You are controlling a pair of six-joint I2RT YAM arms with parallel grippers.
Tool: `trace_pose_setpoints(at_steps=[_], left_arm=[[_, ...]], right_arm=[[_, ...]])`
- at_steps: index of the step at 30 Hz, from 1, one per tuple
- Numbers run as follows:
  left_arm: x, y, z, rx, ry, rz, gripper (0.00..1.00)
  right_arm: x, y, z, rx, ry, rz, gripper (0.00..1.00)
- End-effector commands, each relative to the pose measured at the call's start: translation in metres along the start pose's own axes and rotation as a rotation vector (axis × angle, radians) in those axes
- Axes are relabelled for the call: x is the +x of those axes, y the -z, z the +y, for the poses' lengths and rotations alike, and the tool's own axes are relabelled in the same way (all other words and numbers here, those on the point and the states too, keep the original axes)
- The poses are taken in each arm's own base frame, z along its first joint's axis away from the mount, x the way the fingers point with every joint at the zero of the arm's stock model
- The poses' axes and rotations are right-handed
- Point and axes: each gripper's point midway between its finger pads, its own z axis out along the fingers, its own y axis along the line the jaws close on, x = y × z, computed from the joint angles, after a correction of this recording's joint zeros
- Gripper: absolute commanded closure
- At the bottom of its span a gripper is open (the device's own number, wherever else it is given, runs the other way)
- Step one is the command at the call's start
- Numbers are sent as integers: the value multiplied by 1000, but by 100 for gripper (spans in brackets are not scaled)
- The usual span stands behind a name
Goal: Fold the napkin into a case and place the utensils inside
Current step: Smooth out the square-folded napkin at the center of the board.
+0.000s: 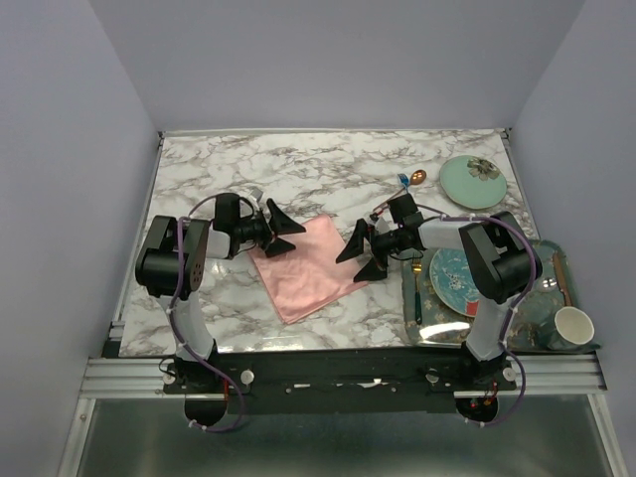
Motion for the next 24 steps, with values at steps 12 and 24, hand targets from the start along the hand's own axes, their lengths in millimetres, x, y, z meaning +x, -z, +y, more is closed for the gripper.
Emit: trace_pose_setpoints(at_steps=[12, 24], left_arm=[[-60, 35, -33, 27, -194, -136, 1], [-22, 105, -48, -111, -494, -67, 1]], right_arm=[[-14, -4, -46, 183, 40, -58, 0], [-23, 17, 11, 73, 289, -64, 0]])
